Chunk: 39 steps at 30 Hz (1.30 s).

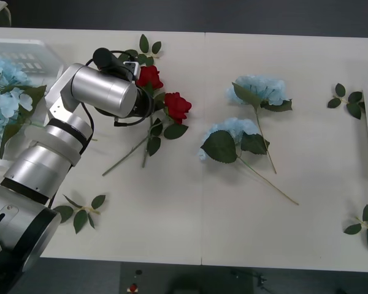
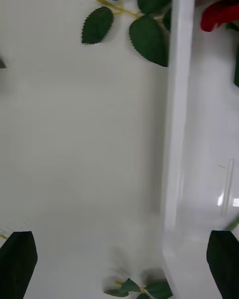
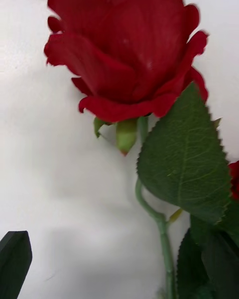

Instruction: Put the red flowers into the right box and the blue flowers into the left box

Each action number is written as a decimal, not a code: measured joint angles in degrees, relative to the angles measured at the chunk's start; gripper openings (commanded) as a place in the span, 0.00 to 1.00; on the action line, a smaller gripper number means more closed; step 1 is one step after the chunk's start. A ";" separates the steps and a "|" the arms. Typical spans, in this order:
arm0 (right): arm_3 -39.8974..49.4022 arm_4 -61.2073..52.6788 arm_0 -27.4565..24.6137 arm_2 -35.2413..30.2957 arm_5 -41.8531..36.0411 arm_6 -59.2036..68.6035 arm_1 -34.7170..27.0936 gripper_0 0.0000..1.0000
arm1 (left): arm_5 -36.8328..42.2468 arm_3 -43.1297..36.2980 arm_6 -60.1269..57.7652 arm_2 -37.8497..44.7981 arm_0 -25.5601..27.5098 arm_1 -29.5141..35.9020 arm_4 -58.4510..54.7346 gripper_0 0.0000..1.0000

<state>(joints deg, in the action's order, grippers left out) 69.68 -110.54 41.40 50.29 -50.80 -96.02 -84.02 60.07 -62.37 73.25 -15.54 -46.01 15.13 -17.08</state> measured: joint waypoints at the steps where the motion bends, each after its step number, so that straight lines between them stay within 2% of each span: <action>1: -0.04 0.01 0.76 0.00 0.00 0.00 1.18 1.00 | -0.03 0.00 0.00 -0.05 0.29 0.00 0.35 1.00; 6: -0.30 3.45 5.79 0.00 0.22 0.00 9.47 1.00 | -1.42 0.00 0.00 -3.36 1.27 0.08 3.77 1.00; 10: -0.96 8.70 9.69 0.01 3.32 0.00 17.38 1.00 | -1.47 0.00 0.00 -6.97 1.48 0.14 4.90 1.00; 17: -1.55 18.89 13.12 0.01 4.45 0.00 27.20 1.00 | -1.32 0.00 0.00 -8.26 1.53 0.11 4.89 1.00; 18: -1.87 20.13 13.35 0.01 4.45 0.00 28.21 1.00 | -0.93 0.00 0.00 -8.26 1.53 0.10 4.90 0.97; 19: -2.26 21.13 13.54 0.01 4.44 0.00 29.08 1.00 | -0.34 0.00 0.00 -8.26 1.53 0.09 4.93 0.88; 21: -3.39 23.29 13.81 0.01 4.39 0.00 30.77 1.00 | 0.68 0.00 0.00 -8.26 1.53 0.05 5.79 0.81; 25: -5.93 27.47 13.93 0.01 3.44 0.32 33.53 1.00 | 1.04 0.69 0.00 -8.26 1.60 -0.17 8.49 0.81; 32: -10.13 34.78 14.10 0.01 1.02 8.68 38.00 1.00 | -6.59 4.77 0.02 -8.26 0.98 -0.60 9.09 0.81; 39: -14.27 41.27 15.25 0.01 0.20 13.06 43.37 1.00 | -8.40 7.32 0.05 -8.30 -0.61 -1.01 9.59 0.81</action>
<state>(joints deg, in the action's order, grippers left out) 55.41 -69.27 56.65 50.30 -50.59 -82.96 -40.65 51.67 -55.04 73.30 -23.84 -46.62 14.12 -7.49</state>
